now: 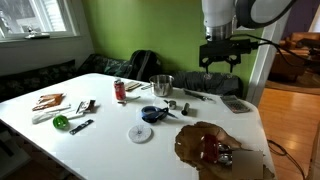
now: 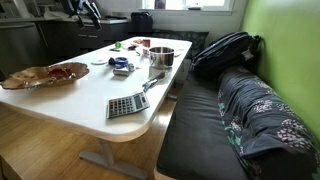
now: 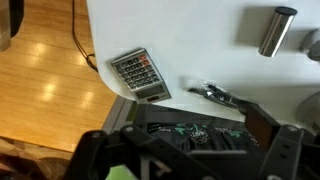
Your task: Put the salt shaker on the wooden tray
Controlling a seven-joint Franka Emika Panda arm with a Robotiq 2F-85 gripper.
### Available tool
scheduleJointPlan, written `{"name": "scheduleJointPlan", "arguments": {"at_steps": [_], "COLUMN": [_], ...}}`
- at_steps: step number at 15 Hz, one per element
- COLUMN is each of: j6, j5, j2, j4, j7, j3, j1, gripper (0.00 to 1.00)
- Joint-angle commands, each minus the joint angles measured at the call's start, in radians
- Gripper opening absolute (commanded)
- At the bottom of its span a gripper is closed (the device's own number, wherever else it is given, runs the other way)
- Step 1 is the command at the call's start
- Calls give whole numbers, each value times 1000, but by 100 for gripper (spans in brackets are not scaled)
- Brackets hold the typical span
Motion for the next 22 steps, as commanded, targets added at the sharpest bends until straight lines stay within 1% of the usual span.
{"name": "scheduleJointPlan", "arguments": {"at_steps": [1,3,5,7,8,9,10,12,14,16,17,18,19,20,21,22], "j6": [93,119,104,19,-31,-50,80,59,58,58,72,142,227,308,375,387], "j5": [-113,-198,-288,-439,-466,-482,-328,-348,-347,-346,-315,-283,-227,-212,-167,-201], "j2": [117,166,230,355,411,460,235,315,349,354,376,407,407,423,432,499], "j4": [-2,4,28,80,109,135,51,90,109,118,132,148,147,157,165,192], "j7": [260,404,552,691,701,715,597,625,626,625,599,521,414,353,260,223], "j3": [11,-25,-87,-145,-178,-213,-356,-398,-406,-407,-442,-519,-592,-672,-737,-606], "j1": [-23,-8,40,110,157,204,302,357,369,369,399,457,512,569,613,473], "gripper": [100,100,100,100,100,100,100,100,100,100,100,100,100,100,100,100]}}
